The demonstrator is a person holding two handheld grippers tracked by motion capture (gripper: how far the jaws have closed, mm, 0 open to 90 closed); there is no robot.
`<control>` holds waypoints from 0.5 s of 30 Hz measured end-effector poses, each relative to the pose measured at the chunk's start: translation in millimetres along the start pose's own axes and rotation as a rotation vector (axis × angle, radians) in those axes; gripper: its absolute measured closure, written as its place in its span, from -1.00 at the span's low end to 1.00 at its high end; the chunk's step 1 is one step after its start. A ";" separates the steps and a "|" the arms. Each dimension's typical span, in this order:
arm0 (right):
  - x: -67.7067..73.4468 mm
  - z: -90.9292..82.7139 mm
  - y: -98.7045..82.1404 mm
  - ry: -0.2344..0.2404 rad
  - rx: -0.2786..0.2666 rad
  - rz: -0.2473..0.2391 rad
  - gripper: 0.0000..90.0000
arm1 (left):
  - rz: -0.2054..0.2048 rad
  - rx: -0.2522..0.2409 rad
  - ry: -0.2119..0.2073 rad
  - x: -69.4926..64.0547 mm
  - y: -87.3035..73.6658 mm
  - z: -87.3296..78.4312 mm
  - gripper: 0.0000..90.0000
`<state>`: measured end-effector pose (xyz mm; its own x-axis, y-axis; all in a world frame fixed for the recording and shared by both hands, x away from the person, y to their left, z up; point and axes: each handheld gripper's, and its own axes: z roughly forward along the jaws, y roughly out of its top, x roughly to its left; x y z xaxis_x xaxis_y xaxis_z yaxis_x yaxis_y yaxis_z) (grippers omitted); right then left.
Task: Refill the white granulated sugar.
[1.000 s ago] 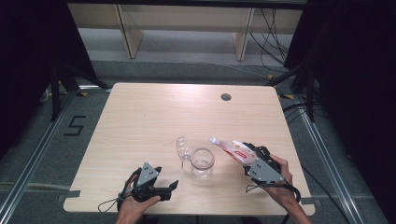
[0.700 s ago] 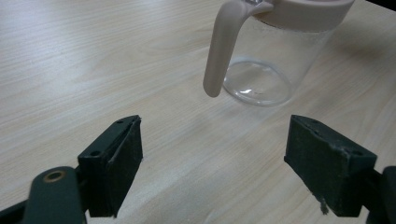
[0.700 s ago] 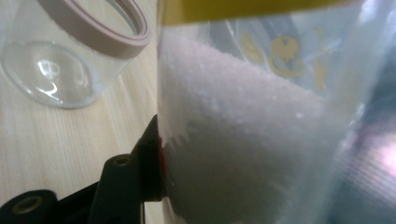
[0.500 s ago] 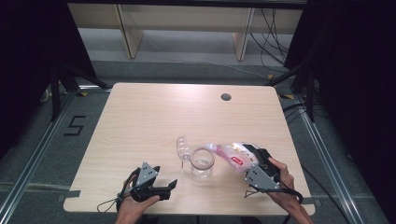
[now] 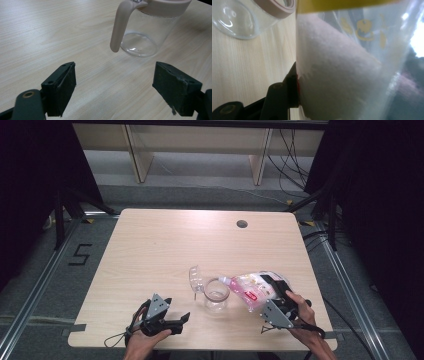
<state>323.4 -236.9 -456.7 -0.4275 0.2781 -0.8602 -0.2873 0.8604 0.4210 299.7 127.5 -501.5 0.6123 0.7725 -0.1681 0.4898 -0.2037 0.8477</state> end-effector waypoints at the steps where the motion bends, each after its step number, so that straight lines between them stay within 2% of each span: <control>1: 0.1 0.4 0.6 0.000 0.000 -0.025 0.09 | 0.000 0.000 0.000 0.0 0.0 0.0 -0.60; 2: 1.4 -0.4 0.9 0.001 0.011 -0.012 0.09 | -0.010 0.006 0.000 -1.3 0.0 -0.7 -0.60; 3: 2.4 -0.4 1.1 0.003 0.012 -0.009 0.09 | 0.011 0.004 0.007 0.1 0.4 -0.8 -0.60; 4: 2.4 0.6 1.2 0.002 0.005 -0.026 0.09 | -0.009 0.007 -0.005 -1.2 -0.1 -0.5 -0.60; 5: 1.1 1.0 2.6 -0.003 0.006 -0.079 0.09 | 0.008 0.001 0.005 0.7 0.2 -0.2 -0.60; 6: 4.3 1.0 2.1 -0.005 0.016 -0.053 0.09 | 0.004 -0.001 0.002 0.5 0.1 0.1 -0.60; 8: 6.0 1.5 2.6 -0.008 0.019 -0.077 0.09 | 0.004 -0.002 0.003 0.6 0.1 0.1 -0.60; 11: 3.2 1.3 4.5 -0.012 0.033 -0.154 0.10 | 0.008 -0.001 0.006 1.0 0.1 0.1 -0.60; 12: 6.9 2.2 2.9 -0.009 0.031 -0.109 0.10 | 0.007 -0.002 0.008 1.0 0.1 0.2 -0.60; 14: 7.8 2.6 3.4 -0.014 0.036 -0.140 0.10 | 0.009 -0.002 0.008 1.1 0.2 0.4 -0.60; 15: 5.0 1.8 5.2 -0.024 0.049 -0.205 0.10 | 0.013 0.000 0.009 1.2 0.2 0.4 -0.60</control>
<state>321.4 -230.2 -459.3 -0.3434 0.1044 -0.9334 -0.3243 0.9195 0.2222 300.8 128.2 -501.7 0.6129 0.7754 -0.1522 0.4814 -0.2137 0.8501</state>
